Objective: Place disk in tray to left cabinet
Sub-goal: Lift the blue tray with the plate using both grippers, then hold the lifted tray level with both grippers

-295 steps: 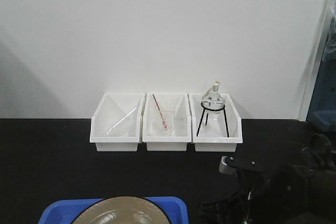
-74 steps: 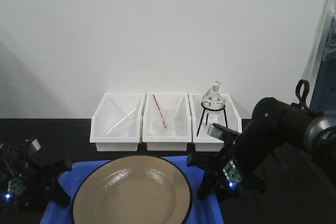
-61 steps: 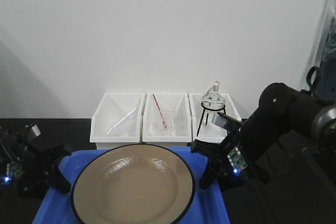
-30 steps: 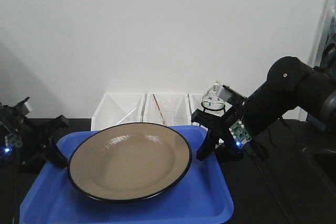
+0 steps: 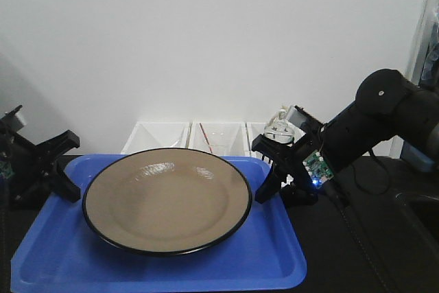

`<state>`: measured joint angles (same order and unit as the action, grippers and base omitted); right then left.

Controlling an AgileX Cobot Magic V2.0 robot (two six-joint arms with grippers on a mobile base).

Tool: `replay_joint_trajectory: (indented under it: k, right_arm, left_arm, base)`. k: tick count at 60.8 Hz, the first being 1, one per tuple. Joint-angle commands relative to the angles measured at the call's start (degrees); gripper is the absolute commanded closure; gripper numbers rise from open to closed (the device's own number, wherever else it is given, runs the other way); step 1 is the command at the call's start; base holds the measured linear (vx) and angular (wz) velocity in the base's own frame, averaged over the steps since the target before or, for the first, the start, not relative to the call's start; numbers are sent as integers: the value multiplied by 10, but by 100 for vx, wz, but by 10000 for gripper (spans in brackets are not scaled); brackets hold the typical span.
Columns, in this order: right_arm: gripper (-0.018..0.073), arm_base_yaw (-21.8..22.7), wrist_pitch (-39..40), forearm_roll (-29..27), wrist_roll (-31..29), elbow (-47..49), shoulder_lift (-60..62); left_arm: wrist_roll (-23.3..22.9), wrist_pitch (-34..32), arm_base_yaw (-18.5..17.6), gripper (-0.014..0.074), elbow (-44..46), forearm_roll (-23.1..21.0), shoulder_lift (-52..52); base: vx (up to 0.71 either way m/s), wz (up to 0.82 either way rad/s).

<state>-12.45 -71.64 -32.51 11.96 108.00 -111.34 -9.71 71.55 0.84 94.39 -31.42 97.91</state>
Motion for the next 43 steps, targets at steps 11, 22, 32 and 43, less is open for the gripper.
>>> replay_joint_trajectory:
  k: [11, 22, 32, 43]
  right_arm:
    - [564, 25, -17, -154, 2, 22, 60]
    - [564, 32, -17, -127, -1, 22, 59]
    - [564, 32, -17, -121, -16, 22, 58]
    - [564, 22, -17, -105, -24, 22, 58]
  left_arm:
    - [-61, 4, -12, 597, 23, -114, -43]
    - [-61, 4, -12, 597, 23, -104, -41]
    - [-60, 1, -12, 597, 22, -92, -31]
    - [-44, -12, -12, 597, 22, -93, -30]
  base:
    - [0, 0]
    - [0, 0]
    - [0, 0]
    - [0, 0]
